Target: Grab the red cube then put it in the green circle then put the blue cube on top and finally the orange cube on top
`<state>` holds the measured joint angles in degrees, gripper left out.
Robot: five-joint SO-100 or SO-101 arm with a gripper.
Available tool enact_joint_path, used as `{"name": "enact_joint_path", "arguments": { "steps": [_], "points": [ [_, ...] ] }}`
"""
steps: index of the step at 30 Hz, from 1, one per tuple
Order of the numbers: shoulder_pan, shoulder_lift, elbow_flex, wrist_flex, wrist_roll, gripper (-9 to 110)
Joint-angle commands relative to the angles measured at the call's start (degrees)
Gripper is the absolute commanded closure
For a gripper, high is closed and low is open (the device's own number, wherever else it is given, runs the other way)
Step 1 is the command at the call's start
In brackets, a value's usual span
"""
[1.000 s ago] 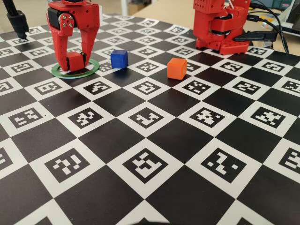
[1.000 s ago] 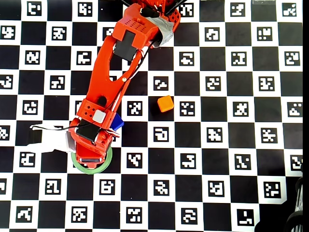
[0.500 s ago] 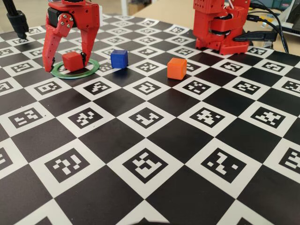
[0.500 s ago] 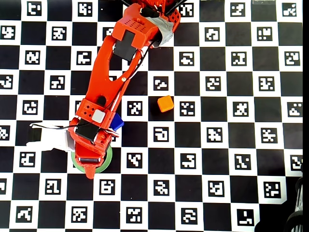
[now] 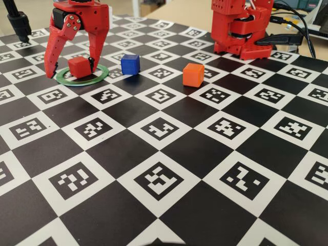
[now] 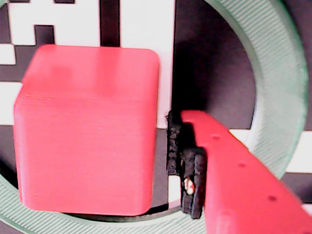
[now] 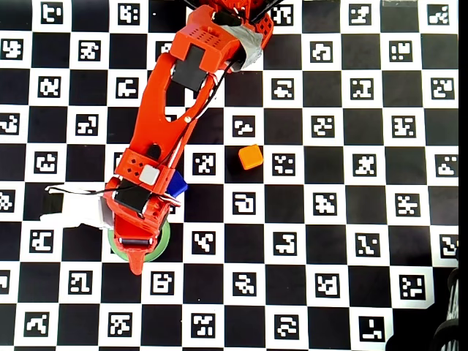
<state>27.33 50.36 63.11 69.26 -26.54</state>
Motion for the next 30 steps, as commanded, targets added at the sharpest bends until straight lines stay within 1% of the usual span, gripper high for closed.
{"name": "enact_joint_path", "arguments": {
  "steps": [1, 10, 17, 30],
  "points": [
    [1.1, 5.1, 0.0, -0.5, -0.4, 56],
    [2.0, 8.9, -2.2, 3.0, -0.7, 55],
    [2.1, 15.4, -2.5, 5.6, -0.4, 55],
    [0.7, 27.5, -3.6, 14.4, 1.8, 54]
  ]
}}
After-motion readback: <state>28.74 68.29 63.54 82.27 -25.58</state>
